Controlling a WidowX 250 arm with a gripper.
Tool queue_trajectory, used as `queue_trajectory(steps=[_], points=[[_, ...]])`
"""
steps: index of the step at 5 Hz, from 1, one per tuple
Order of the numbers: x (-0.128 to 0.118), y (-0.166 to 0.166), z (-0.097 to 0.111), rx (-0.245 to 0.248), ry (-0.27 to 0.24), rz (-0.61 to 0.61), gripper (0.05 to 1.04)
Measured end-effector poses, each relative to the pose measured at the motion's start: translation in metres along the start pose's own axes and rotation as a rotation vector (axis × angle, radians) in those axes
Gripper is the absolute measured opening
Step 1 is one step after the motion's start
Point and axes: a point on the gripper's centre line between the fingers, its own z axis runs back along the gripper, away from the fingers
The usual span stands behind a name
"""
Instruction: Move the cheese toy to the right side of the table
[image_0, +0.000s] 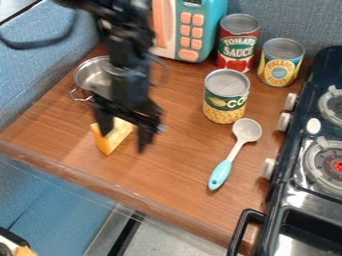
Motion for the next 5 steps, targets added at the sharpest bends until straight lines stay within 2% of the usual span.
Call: queue_trajectory(steps=[1, 2, 4, 5], points=[[0.007, 0.024, 0.001, 0.039, -0.03, -0.096, 0.999], [0.011, 0.044, -0.01, 0.042, -0.006, -0.129, 0.999], [0.02, 0.044, -0.043, 0.024, 0.043, -0.121, 0.999], [0.024, 0.035, -0.046, 0.021, 0.039, -0.139, 0.93]])
